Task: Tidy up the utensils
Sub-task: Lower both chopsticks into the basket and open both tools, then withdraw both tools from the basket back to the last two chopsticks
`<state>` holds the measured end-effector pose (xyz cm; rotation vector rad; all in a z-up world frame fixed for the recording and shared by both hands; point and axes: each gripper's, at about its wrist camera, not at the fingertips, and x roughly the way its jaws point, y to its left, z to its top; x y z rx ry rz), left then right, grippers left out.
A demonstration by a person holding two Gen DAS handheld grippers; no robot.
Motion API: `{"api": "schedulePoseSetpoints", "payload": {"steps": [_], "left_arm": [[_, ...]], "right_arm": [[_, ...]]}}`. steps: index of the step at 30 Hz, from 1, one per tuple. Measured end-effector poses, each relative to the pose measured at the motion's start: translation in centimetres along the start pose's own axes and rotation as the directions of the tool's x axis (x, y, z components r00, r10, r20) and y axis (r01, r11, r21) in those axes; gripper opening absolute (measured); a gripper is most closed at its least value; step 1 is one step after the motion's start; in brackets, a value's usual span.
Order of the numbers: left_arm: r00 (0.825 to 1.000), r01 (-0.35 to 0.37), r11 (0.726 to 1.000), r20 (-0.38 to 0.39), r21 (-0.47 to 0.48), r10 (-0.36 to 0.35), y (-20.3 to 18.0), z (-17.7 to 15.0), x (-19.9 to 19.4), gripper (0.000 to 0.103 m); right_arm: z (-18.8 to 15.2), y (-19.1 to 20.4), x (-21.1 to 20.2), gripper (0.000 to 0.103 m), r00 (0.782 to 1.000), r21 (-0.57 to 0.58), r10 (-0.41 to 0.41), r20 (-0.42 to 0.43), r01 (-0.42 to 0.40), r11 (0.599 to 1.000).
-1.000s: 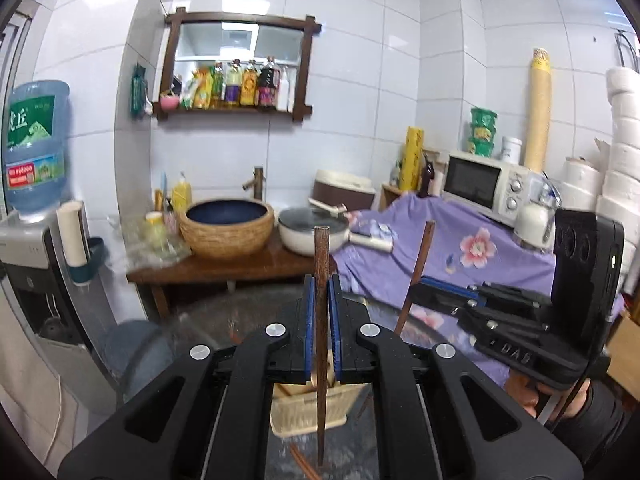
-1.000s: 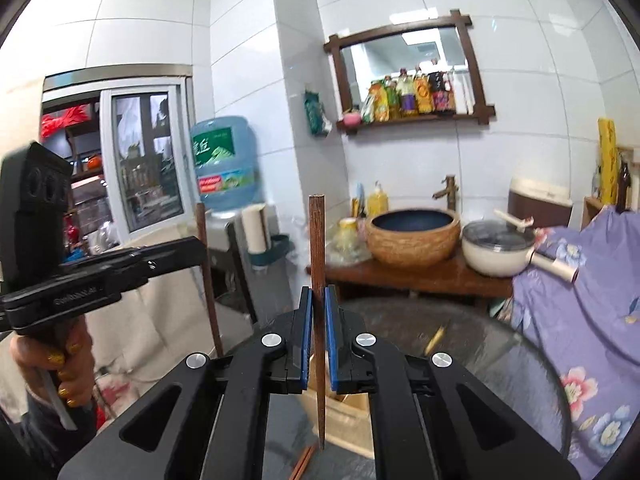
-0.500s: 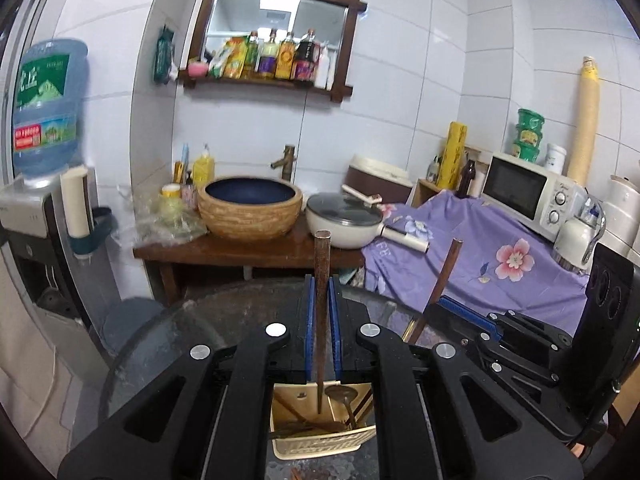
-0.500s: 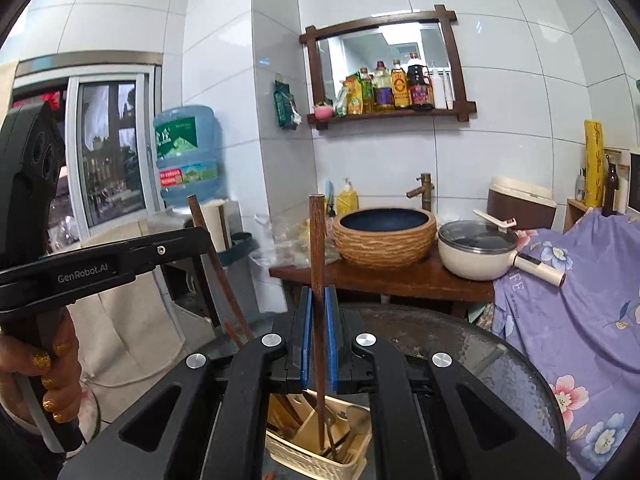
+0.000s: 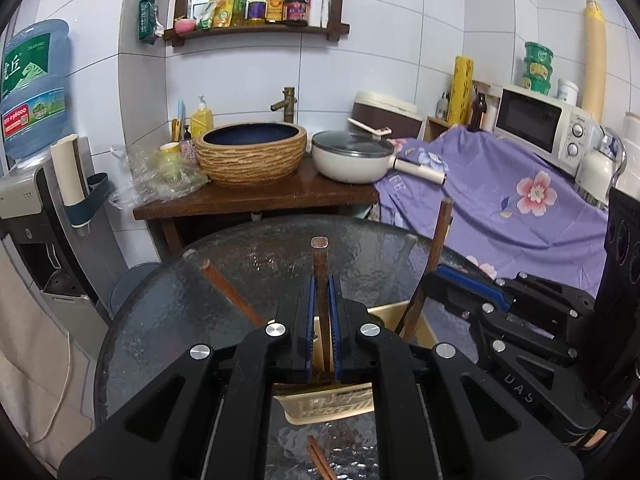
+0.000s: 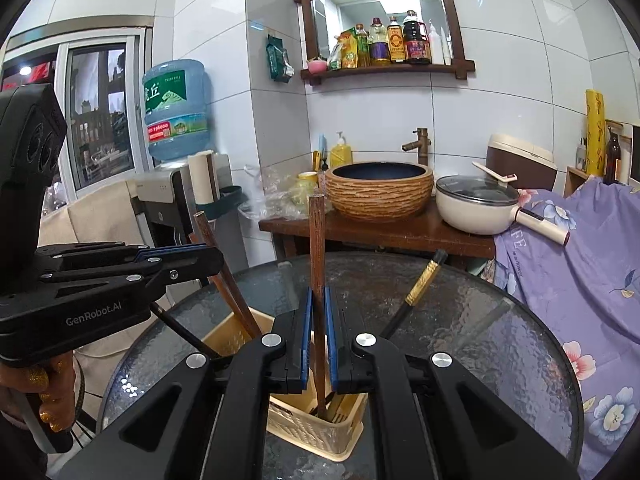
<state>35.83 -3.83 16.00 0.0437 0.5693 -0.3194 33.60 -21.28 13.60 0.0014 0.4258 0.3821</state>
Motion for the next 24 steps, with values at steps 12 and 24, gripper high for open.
{"api": "schedulePoseSetpoints", "payload": {"steps": [12, 24], "left_arm": [[0.997, 0.008, 0.999, 0.083, -0.042, -0.004, 1.2, 0.1, -3.0, 0.070], [0.976, -0.018, 0.996, 0.215, -0.086, 0.036, 2.4, -6.5, -10.8, 0.082]], "right_arm": [[-0.2, 0.1, -1.6, 0.034, 0.999, -0.012, 0.005, 0.053, -0.004, 1.000], [-4.6, 3.2, -8.1, 0.054, 0.994, -0.046, 0.002, 0.108, 0.003, 0.999]]}}
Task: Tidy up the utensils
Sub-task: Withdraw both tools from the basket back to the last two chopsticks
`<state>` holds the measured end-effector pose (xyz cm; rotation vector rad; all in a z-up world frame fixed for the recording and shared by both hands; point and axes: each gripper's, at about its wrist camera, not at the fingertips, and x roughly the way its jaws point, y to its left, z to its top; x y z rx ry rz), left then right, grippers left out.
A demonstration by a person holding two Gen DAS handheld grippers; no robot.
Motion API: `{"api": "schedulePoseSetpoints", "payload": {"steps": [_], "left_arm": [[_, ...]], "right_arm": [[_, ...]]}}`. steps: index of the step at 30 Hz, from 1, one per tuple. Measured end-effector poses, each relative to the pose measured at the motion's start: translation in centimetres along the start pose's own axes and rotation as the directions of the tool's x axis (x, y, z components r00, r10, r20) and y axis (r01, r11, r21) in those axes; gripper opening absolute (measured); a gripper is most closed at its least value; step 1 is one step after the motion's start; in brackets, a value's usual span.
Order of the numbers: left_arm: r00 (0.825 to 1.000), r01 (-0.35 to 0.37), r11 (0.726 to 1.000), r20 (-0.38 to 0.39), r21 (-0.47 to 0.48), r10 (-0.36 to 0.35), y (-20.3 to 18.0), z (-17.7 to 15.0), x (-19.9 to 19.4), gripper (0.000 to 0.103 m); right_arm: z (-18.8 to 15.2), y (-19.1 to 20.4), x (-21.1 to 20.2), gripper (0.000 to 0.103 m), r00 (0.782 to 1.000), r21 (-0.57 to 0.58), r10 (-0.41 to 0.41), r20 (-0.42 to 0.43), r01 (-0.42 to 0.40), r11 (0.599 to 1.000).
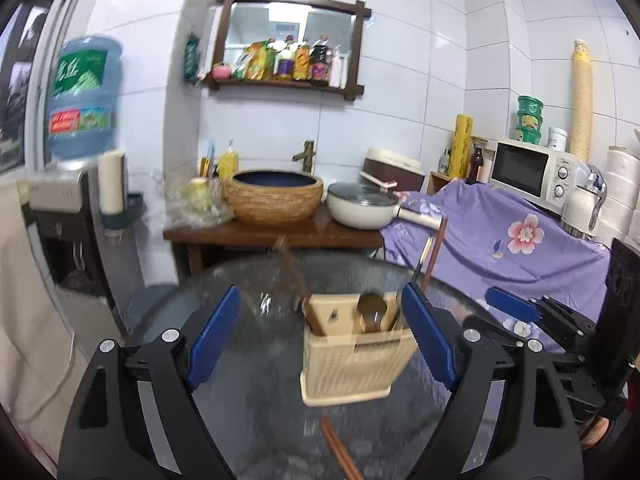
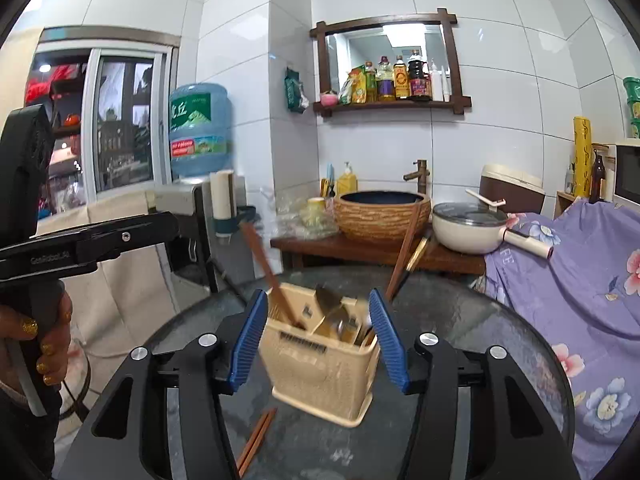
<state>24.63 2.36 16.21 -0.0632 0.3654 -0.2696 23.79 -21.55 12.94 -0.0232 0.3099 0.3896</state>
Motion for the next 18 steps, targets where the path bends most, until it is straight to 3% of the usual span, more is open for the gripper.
{"api": "schedulePoseSetpoints", "payload": {"steps": [4, 9, 13, 14, 18], "left_arm": [[0.994, -0.051, 0.998, -0.100, -0.033, 0.048, 1.6, -4.5, 0.7, 0.082], [0.965, -0.086, 0.995, -0.253, -0.045, 0.072, 3.0, -9.6, 3.3, 0.076], [0.928, -0.139, 0.990, -0.352, -0.027, 0.121, 4.0, -13.3, 5.0, 0.070], [0.923, -0.145, 0.989, -0.363, -0.025, 0.127, 4.2, -13.9, 5.2, 0.069], [0.902, -0.166, 0.986, -0.408, -0.028, 0.140, 5.0, -15.8, 5.8, 0.061]], "right_arm": [[-3.7, 2.1, 0.7, 0.055, 0.991, -0.019, 0.013, -0.131, -0.016, 1.000], [-8.6, 2.9, 4.4, 0.054, 0.944, 0.045, 0.021, -0.330, -0.006, 0.999], [-11.4, 3.1, 6.7, 0.054, 0.899, 0.130, 0.090, -0.428, -0.037, 0.991], [-12.0, 3.2, 7.4, 0.054, 0.884, 0.137, 0.091, -0.459, -0.030, 0.990], [-13.4, 4.0, 8.5, 0.054, 0.854, 0.146, 0.097, -0.511, -0.025, 0.989]]}}
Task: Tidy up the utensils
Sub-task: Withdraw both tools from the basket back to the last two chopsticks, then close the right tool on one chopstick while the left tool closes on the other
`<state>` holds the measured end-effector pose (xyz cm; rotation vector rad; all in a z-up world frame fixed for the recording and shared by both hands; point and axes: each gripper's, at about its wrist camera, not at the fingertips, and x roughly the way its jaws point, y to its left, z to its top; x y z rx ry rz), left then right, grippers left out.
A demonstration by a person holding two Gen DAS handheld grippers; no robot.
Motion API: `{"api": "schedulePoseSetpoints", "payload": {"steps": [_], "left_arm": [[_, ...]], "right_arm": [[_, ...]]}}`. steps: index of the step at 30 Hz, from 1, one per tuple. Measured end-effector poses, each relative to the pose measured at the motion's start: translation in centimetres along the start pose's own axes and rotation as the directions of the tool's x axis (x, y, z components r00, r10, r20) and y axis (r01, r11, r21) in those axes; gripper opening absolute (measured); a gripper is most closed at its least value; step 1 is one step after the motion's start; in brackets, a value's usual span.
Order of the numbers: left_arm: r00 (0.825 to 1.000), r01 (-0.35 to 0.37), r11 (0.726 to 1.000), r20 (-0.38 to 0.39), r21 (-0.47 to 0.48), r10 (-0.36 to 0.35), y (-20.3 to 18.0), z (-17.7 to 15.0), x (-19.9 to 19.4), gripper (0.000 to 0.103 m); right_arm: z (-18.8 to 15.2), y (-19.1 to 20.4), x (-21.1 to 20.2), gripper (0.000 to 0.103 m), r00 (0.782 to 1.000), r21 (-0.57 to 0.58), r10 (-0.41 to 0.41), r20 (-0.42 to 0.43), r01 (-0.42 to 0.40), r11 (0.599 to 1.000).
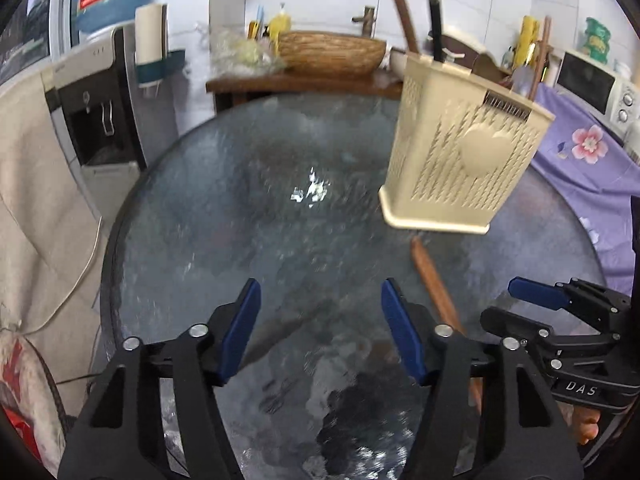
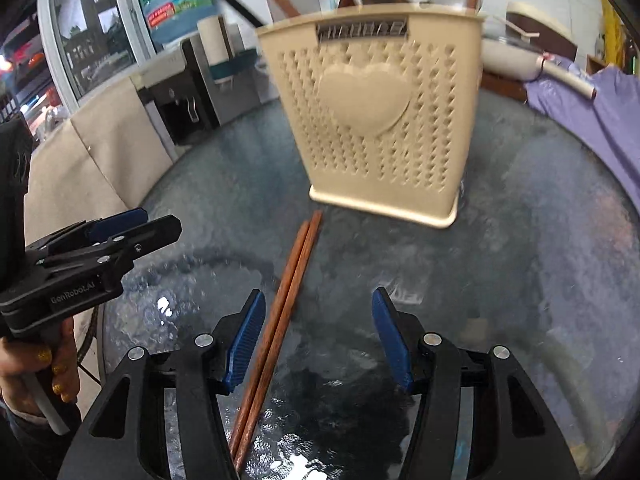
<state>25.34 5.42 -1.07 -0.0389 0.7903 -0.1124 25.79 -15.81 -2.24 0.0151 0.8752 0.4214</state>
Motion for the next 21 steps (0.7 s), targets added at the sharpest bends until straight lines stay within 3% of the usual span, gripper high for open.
{"api": "schedulePoseSetpoints", "payload": {"steps": [14, 21], "left_arm": [[0.998, 0.039, 0.999, -0.044, 0.029, -0.037, -1.3, -0.9, 1.0, 0.061], [0.995, 0.080, 0.996, -0.070, 0.031, -0.077, -2.5, -0.7, 1.5, 0.045]], "right_arm": [[-0.3, 1.2, 2.1, 0.047, 0.994, -0.037, -0.084, -0.069, 0.081, 0.996], [0.3, 1.6, 2.3, 0.039, 0.990, -0.060, -0.102, -0.102, 0.096, 0.994]]}}
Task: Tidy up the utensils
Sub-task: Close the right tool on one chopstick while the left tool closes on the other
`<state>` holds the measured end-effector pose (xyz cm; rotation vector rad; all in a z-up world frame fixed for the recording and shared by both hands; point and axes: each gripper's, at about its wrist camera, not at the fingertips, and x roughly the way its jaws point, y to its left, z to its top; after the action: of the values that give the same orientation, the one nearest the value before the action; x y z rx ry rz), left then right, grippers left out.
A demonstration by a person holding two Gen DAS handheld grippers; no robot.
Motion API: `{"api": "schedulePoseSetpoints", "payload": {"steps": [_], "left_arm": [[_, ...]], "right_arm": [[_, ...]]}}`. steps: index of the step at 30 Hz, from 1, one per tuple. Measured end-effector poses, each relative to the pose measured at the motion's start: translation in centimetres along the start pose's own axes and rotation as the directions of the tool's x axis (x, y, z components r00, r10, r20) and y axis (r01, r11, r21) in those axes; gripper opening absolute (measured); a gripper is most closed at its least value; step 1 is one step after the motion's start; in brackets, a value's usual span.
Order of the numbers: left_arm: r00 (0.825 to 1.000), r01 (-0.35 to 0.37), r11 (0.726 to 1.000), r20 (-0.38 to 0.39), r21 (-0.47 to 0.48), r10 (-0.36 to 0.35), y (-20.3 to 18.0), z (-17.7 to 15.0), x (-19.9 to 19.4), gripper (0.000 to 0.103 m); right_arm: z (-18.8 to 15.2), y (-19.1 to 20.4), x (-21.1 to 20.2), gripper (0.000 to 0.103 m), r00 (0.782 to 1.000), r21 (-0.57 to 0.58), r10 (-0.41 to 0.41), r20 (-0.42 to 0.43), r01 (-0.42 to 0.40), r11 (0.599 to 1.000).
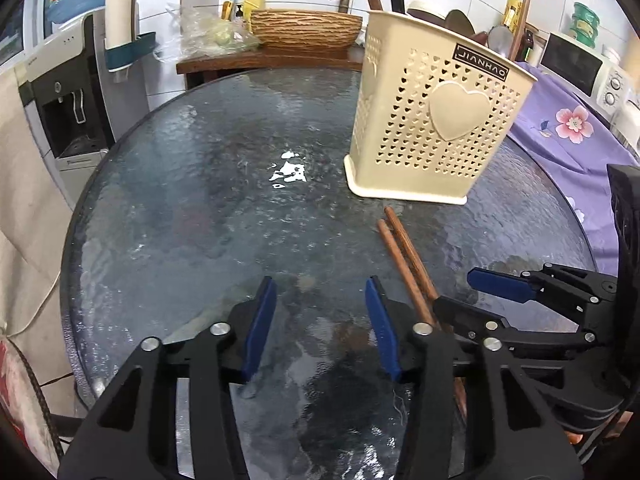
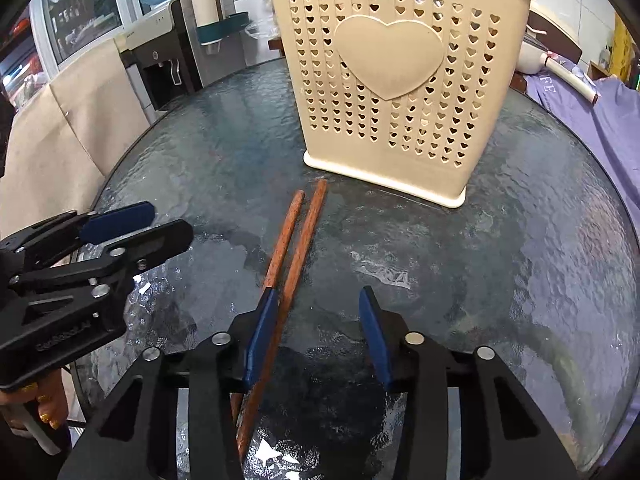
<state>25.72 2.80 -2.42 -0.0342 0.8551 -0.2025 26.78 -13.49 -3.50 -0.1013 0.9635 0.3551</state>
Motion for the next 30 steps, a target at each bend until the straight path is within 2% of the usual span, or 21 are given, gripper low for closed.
{"api": "schedulePoseSetpoints", "payload": {"steps": [4, 7, 10, 13, 24, 28, 30], "left_arm": [[1.000, 0.009, 1.000, -0.007, -0.009, -0.010, 0.0, 0.1, 0.2, 0.045], [1.000, 0.018, 1.000, -0.011, -0.012, -0.018, 0.0, 0.2, 0.5, 0.045], [1.000, 0.022, 1.000, -0.010, -0.018, -0.023, -0.1, 0.4, 0.7, 0.045], [1.000, 0.025, 1.000, -0.012, -0.005, -0.025, -0.5, 0.6, 0.7, 0.045], [0.991, 0.106, 0.993, -0.083, 0.047, -0.102, -3.3, 1.1, 2.5, 0.044], [0.985, 0.126, 0.990, -0.123, 0.056, -0.118, -4.3, 1.0, 3.7, 0.044], [0.987, 0.113, 0.991, -0.125, 0.071, -0.103, -4.8, 0.9, 3.9, 0.042]], "right_arm": [[-0.2, -0.3, -0.2, 0.035, 1.000, -0.022, 0.010, -0.015, -0.011, 1.000], [-0.4, -0.6, -0.3, 0.027, 0.997, -0.013, 0.063, -0.046, -0.063, 0.998], [-0.6, 0.0, -0.3, 0.019, 0.999, -0.054, 0.013, -0.040, -0.015, 0.998], [-1.0, -0.2, -0.6, 0.013, 0.999, -0.058, 0.015, -0.042, -0.018, 0.998], [-2.1, -3.3, -1.9, 0.010, 0.998, -0.050, -0.005, -0.056, 0.002, 0.999], [-2.0, -4.1, -1.9, 0.010, 0.998, -0.016, 0.000, -0.060, -0.001, 1.000], [-1.6, -4.0, -1.7, 0.010, 0.998, -0.010, -0.002, -0.058, 0.002, 1.000]]}}
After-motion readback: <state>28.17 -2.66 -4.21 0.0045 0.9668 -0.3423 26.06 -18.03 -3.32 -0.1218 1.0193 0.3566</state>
